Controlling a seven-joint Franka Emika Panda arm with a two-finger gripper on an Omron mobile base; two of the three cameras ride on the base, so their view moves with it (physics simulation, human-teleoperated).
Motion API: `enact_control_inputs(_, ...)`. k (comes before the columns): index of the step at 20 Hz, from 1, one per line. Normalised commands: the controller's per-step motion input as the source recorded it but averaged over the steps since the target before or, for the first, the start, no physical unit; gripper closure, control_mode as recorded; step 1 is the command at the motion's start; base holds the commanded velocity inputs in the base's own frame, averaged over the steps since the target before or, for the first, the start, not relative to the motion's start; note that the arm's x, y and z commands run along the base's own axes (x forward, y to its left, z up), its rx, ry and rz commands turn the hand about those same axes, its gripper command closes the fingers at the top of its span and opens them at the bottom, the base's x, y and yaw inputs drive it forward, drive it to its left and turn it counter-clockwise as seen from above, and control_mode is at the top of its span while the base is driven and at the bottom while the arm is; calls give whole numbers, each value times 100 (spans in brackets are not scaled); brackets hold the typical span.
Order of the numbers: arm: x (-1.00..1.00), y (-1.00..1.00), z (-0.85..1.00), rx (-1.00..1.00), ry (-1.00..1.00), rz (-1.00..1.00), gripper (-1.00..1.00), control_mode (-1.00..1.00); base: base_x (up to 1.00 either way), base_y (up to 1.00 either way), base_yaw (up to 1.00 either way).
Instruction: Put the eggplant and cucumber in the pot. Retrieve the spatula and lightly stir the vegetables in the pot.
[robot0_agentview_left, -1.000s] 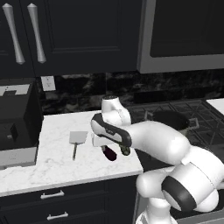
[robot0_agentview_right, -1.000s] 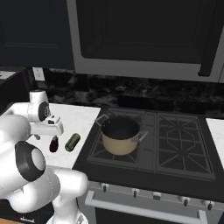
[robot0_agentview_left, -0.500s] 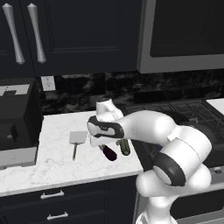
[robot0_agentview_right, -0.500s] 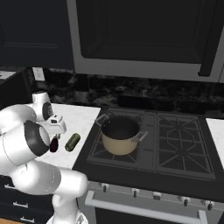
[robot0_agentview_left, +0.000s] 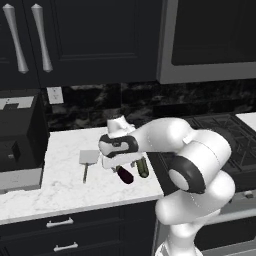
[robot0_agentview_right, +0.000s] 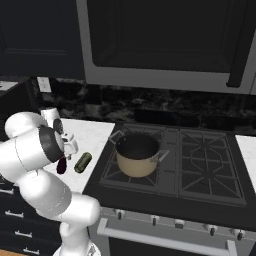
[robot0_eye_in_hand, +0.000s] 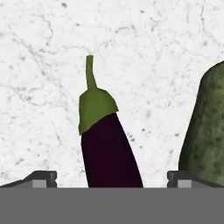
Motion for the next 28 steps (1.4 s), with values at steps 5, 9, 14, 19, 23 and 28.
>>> enact_control_inputs(5, 4, 0, -45, 0, 6, 0, -100, -100, 0, 0, 0)
enact_control_inputs(9, 0, 0, -39, 0, 4, 0, -100, -100, 0, 0, 0)
enact_control_inputs(14, -4, 0, -16, 0, 1, 0, 100, -100, 0, 0, 0)
enact_control_inputs(19, -45, -12, 20, 0, -15, -4, 100, -100, 0, 0, 0)
enact_control_inputs(23, -69, -37, 70, 0, -27, -6, 100, -100, 0, 0, 0)
enact_control_inputs(28, -62, -66, 99, 8, -21, -7, 100, -100, 0, 0, 0)
